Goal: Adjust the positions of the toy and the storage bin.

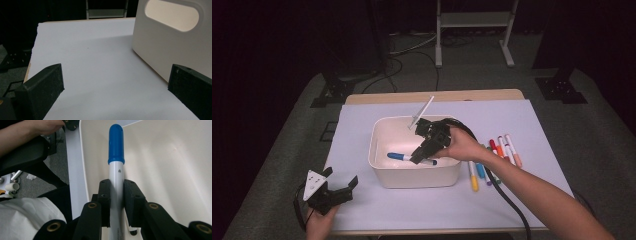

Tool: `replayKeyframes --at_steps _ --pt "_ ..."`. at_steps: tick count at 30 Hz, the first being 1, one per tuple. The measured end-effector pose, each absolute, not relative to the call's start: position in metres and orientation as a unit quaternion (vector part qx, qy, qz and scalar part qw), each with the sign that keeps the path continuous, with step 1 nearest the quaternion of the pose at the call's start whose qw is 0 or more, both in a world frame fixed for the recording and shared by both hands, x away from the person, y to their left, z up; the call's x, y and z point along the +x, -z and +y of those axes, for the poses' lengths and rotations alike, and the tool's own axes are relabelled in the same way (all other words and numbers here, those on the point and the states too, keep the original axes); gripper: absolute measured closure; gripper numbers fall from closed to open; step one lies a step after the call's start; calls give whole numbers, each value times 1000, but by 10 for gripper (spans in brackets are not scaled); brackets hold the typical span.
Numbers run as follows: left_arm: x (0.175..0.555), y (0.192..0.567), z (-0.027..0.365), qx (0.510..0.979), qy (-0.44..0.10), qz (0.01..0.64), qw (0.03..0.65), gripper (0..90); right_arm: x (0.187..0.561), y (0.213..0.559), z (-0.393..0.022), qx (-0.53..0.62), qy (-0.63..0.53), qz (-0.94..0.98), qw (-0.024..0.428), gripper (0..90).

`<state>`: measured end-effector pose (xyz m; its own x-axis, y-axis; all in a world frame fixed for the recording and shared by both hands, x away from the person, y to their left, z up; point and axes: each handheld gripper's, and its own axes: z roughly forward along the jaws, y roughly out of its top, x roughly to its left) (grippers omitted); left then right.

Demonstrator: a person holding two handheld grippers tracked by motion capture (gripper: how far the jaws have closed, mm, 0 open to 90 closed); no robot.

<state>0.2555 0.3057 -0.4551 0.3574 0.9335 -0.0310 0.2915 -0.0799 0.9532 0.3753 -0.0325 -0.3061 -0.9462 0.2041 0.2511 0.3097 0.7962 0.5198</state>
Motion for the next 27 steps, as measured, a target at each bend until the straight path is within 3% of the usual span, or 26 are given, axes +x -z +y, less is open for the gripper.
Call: replayKeyframes --at_steps 27 --pt "256 455 307 659 -322 465 497 0 389 346 -5 -129 226 -960 100 750"
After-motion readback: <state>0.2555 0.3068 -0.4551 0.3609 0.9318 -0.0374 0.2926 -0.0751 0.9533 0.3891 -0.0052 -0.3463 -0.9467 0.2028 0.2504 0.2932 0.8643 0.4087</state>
